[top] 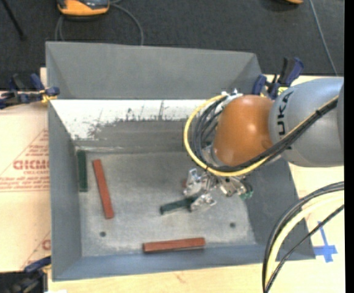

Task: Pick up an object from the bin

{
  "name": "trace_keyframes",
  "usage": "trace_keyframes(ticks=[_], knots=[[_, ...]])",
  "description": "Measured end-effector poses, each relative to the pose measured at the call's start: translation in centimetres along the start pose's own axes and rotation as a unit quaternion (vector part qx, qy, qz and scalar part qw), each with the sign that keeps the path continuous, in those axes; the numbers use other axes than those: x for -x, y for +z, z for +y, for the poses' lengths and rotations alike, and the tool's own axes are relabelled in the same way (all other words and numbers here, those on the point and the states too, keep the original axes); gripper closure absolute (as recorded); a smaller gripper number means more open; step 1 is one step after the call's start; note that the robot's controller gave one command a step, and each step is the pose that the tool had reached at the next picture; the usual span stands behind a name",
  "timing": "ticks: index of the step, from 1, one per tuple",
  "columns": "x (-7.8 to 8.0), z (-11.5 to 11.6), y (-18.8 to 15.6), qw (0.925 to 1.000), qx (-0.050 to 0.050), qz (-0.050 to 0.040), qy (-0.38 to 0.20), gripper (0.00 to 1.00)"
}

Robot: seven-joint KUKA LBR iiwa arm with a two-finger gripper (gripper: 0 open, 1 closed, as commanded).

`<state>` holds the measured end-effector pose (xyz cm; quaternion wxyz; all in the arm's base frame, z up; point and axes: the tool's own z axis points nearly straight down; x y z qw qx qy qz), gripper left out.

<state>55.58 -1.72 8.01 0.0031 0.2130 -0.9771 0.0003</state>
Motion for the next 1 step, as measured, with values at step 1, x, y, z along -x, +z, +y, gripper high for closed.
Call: trace_keyframes(ticks=[1], knots=[[-0.58, -0.87, -17.59, 0.9957, -0.004, -0.0080, -0.093, 1.00]])
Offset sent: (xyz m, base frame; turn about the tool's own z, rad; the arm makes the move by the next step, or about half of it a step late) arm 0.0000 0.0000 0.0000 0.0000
